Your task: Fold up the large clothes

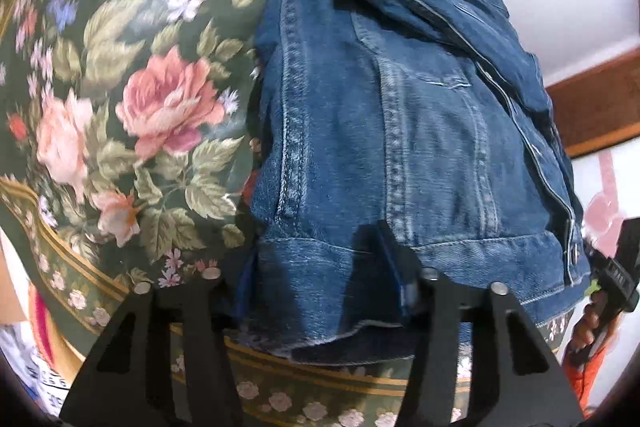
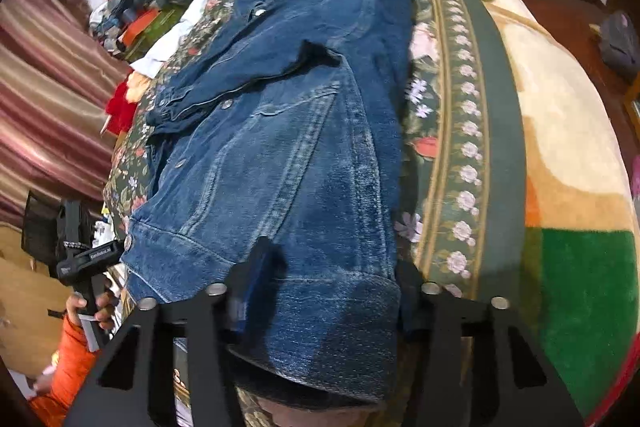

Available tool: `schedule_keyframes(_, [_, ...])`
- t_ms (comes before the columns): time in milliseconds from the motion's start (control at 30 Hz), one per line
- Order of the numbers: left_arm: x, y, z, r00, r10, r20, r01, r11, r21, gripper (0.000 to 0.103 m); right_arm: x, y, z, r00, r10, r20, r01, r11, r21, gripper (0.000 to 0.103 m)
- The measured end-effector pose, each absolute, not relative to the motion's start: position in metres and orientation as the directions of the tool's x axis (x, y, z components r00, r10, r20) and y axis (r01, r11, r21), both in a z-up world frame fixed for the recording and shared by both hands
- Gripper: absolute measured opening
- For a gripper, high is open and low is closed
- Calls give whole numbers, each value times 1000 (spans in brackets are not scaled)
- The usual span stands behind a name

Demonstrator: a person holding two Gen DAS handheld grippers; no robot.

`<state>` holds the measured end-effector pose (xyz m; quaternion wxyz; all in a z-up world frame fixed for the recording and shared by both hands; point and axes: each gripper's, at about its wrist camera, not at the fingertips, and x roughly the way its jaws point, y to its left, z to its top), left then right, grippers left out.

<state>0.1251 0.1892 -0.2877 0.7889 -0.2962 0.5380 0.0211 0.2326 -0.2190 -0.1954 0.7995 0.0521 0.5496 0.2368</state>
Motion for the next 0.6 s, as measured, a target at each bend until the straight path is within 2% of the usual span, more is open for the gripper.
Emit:
schedule_keyframes(67, [130,180,-279,421,-253,-871,-323,856,-405,27,230,-216,-190,319,427,-846,-334,886,322,34])
schedule_keyframes(133, [131,173,-265,442,-226,-868,-286,882,-375,24,230,-216,-184,346,438,-829,-345,882,322,31])
schedule_keyframes(333, [146,168,-213,561,-215,-799,-219,893,-394,20,237,-207,-160,412,469,-781,-385,867,317,22])
schedule_keyframes(600, [179,181,-145,701,-178,-690,-144,913,-381,18,261,-185,-127,491,490,-721,-420,858,297,21])
